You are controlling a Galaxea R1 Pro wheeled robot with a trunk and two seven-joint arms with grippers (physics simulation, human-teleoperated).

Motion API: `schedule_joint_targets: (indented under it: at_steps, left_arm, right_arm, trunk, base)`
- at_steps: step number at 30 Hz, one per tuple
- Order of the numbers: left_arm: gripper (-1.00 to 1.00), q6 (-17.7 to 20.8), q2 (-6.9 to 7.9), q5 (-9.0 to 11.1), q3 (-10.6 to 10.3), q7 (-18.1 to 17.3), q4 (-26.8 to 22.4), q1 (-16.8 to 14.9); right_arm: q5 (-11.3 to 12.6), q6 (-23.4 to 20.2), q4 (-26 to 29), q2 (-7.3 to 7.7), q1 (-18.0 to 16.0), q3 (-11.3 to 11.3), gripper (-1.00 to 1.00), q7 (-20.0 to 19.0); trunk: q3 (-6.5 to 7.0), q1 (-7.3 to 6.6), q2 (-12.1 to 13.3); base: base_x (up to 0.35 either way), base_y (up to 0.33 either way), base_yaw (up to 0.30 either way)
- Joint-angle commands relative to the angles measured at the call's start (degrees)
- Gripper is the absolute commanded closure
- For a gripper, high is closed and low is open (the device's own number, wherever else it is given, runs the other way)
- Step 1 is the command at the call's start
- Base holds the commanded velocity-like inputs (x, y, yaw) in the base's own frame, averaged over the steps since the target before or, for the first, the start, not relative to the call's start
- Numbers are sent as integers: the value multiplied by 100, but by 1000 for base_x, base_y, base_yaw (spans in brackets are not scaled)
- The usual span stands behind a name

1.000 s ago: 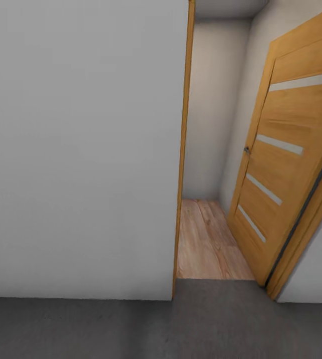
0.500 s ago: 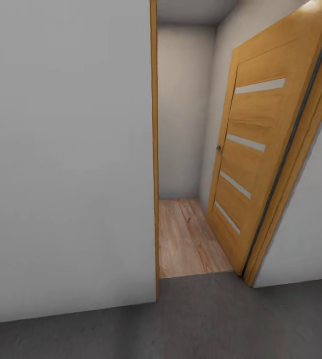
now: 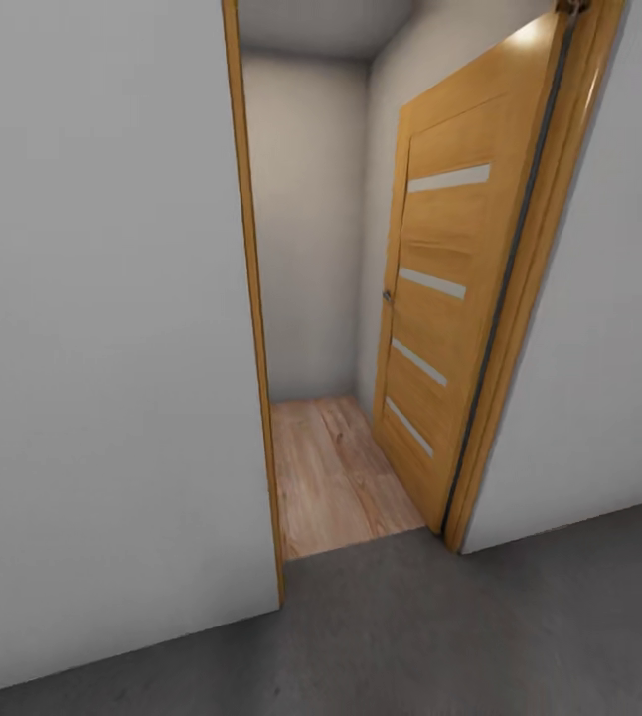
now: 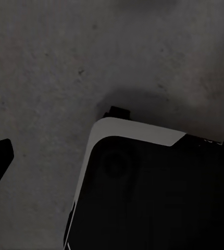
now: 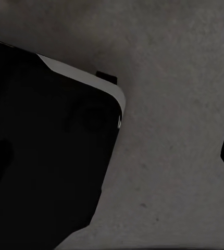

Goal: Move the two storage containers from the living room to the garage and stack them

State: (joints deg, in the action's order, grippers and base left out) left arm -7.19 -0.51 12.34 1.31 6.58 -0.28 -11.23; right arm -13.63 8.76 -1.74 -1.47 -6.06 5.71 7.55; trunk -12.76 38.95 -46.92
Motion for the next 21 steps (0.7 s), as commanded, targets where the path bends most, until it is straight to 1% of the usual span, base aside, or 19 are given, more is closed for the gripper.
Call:
schedule_joint_targets:
  at_steps: [1, 21]
  left_arm:
    - [-100, -20, -1, 23, 10, 10, 2, -2]
    - [-100, -20, -3, 23, 19, 10, 2, -2]
  right_arm:
    - [-17, 20, -16, -3, -9, 44, -100, 36]
    - [-17, 20, -15, 4, -9, 44, -100, 36]
  trunk:
    - [-5, 1, -6]
    - [57, 1, -6]
  base:
    - [0, 0, -297]
    - [0, 0, -297]
